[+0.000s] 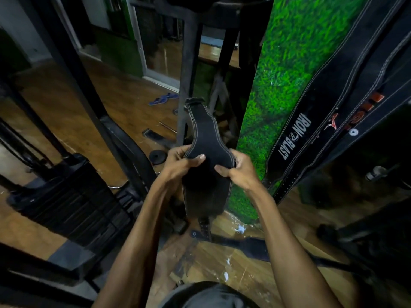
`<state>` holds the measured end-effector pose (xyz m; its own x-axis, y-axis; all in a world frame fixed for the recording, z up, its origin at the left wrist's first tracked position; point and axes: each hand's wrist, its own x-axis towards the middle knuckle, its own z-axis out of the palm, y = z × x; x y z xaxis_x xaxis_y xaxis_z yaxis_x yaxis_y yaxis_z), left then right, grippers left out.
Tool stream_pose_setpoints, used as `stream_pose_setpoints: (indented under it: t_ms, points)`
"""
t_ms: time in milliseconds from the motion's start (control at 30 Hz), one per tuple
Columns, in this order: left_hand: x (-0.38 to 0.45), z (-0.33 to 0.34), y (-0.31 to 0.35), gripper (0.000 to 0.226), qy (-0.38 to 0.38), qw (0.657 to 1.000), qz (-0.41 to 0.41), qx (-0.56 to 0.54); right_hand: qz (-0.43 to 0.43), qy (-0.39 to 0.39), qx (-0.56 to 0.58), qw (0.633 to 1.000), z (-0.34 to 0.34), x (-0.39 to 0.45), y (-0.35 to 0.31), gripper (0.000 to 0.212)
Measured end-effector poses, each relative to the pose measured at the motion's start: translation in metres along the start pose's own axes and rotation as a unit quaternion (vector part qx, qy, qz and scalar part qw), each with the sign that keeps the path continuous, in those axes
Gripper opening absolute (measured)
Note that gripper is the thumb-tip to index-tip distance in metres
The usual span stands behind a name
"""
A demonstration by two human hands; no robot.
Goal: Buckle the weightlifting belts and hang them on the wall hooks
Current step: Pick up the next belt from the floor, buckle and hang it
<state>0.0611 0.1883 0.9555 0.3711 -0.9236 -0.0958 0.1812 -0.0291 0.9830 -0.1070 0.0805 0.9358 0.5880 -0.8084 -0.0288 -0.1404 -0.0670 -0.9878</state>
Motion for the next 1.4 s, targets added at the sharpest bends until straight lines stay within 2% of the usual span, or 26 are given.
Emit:
stream_pose_setpoints:
  t_ms: [67, 133, 233, 267, 300, 367, 400, 467, 533, 633, 733, 767, 800, 833, 867, 967, 1033, 1100, 1133, 1167, 1233, 1267, 1333, 1400]
  points:
    - [0.000, 0.006, -0.009, 0.028, -0.007, 1.000, 0.001, 0.022, 0.001, 0.001, -0.016, 1.000, 0.003, -0.003, 0.005, 0.046]
    - [-0.004, 0.010, -0.012, 0.031, -0.014, 1.000, -0.019, -0.012, 0.012, 0.011, -0.021, 1.000, 0.003, -0.003, 0.014, 0.050]
    - [0.003, 0.012, -0.006, 0.044, -0.013, 0.990, -0.093, -0.101, 0.028, 0.011, -0.038, 0.999, 0.002, -0.002, 0.025, 0.074]
    - [0.007, 0.012, -0.004, 0.043, -0.007, 0.987, -0.107, -0.117, 0.037, 0.004, -0.039, 0.999, 0.003, -0.004, 0.028, 0.079]
    - [0.011, 0.012, -0.004, 0.031, 0.004, 0.986, -0.110, -0.127, 0.043, 0.006, -0.039, 0.998, 0.004, -0.003, 0.037, 0.081]
    - [0.014, 0.013, -0.013, 0.016, 0.018, 0.992, -0.084, -0.096, 0.061, 0.004, -0.038, 0.997, 0.007, -0.011, 0.038, 0.080]
    - [0.012, 0.015, -0.020, 0.021, 0.011, 0.995, -0.065, -0.070, 0.072, 0.004, -0.013, 0.997, 0.006, -0.011, 0.040, 0.077]
    - [0.007, 0.018, -0.037, 0.033, -0.015, 0.999, -0.032, -0.030, 0.106, 0.003, 0.062, 0.992, 0.003, -0.010, 0.034, 0.056]
    - [0.001, 0.020, -0.054, 0.037, -0.018, 1.000, -0.025, -0.007, 0.137, -0.010, 0.088, 0.987, 0.002, -0.011, 0.020, 0.031]
    - [-0.008, 0.022, -0.072, 0.043, -0.020, 0.999, -0.031, -0.029, 0.177, -0.005, 0.061, 0.982, 0.004, -0.003, 0.015, 0.039]
    - [-0.015, 0.021, -0.075, 0.046, -0.038, 0.999, -0.016, -0.035, 0.177, 0.030, 0.073, 0.981, 0.018, 0.003, 0.015, 0.069]
    - [-0.016, 0.020, -0.073, 0.046, -0.059, 0.998, -0.009, -0.034, 0.168, 0.042, 0.112, 0.979, 0.021, 0.003, 0.012, 0.064]
    - [-0.014, 0.018, -0.072, 0.045, -0.065, 0.997, -0.005, -0.029, 0.159, 0.048, 0.150, 0.975, 0.024, 0.003, 0.007, 0.047]
    - [-0.011, 0.014, -0.072, 0.044, -0.052, 0.998, -0.014, -0.029, 0.146, 0.043, 0.166, 0.974, 0.024, 0.003, 0.007, 0.027]
    - [-0.010, 0.011, -0.068, 0.044, -0.032, 0.998, -0.039, -0.049, 0.135, 0.044, 0.163, 0.976, 0.024, 0.002, 0.008, 0.019]
    - [-0.011, 0.005, -0.046, 0.032, -0.009, 0.984, -0.102, -0.146, 0.101, 0.059, 0.075, 0.990, 0.024, -0.006, 0.012, 0.020]
    - [-0.007, 0.007, -0.026, 0.020, 0.019, 0.984, -0.111, -0.136, 0.100, 0.056, 0.059, 0.992, 0.024, -0.013, 0.021, 0.019]
    - [0.007, 0.015, -0.013, 0.038, 0.074, 0.986, -0.124, -0.079, 0.086, 0.037, 0.046, 0.995, 0.026, -0.022, 0.024, 0.021]
    - [0.016, 0.019, -0.010, 0.044, 0.097, 0.983, -0.127, -0.086, 0.077, 0.028, 0.035, 0.996, 0.027, -0.023, 0.028, 0.021]
    - [0.021, 0.024, -0.007, 0.043, 0.117, 0.981, -0.117, -0.102, 0.066, 0.016, 0.016, 0.998, 0.028, -0.025, 0.028, 0.020]
    - [0.029, 0.032, -0.004, 0.022, 0.161, 0.978, -0.080, -0.103, 0.065, -0.015, 0.008, 0.998, 0.031, -0.024, 0.029, 0.013]
    - [0.030, 0.034, -0.006, 0.013, 0.176, 0.977, -0.060, -0.106, 0.077, -0.017, 0.034, 0.996, 0.031, -0.022, 0.027, 0.016]
    - [0.022, 0.038, -0.008, 0.011, 0.180, 0.978, -0.021, -0.105, 0.101, 0.010, 0.068, 0.993, 0.026, -0.016, 0.017, 0.038]
    - [0.009, 0.041, -0.013, 0.010, 0.157, 0.985, 0.010, -0.066, 0.088, 0.043, 0.080, 0.992, 0.017, -0.011, -0.001, 0.024]
